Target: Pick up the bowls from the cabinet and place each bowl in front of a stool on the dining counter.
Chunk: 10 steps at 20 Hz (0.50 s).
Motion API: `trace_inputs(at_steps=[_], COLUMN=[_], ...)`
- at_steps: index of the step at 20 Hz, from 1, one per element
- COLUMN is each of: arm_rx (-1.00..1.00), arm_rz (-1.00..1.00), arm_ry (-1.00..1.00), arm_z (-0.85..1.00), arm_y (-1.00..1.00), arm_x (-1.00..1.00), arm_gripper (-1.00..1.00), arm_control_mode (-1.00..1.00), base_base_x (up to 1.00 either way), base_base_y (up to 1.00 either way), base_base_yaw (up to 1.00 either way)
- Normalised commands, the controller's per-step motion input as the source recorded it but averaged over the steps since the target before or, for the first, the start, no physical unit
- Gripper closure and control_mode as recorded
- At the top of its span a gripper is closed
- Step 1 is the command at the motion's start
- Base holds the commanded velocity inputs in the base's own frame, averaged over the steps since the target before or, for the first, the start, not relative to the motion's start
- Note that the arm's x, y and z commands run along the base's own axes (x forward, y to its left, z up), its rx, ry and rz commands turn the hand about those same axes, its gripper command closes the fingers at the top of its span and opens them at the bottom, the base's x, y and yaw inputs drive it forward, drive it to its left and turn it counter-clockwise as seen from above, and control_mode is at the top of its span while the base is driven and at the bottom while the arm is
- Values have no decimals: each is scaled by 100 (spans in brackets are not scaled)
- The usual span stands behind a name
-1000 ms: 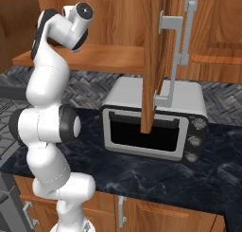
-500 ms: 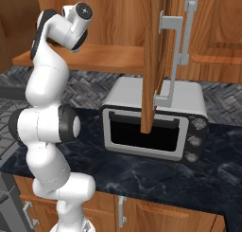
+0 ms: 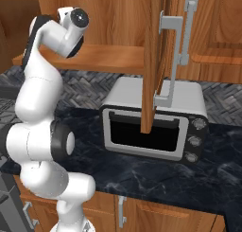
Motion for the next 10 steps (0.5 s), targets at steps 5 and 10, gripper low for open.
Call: trace_inputs(at_steps=[5,10], arm_rx=[0,-1], arm_rz=[-10,-15], arm_ry=[-1,1], arm_z=[0,0], arm_y=[-14,-15], arm_x=[-71,-74], arm_gripper=[100,100], arm_control_mode=[-100,-100], base_base_x=[0,0], base_base_y=[0,0], base_base_yaw=[0,0])
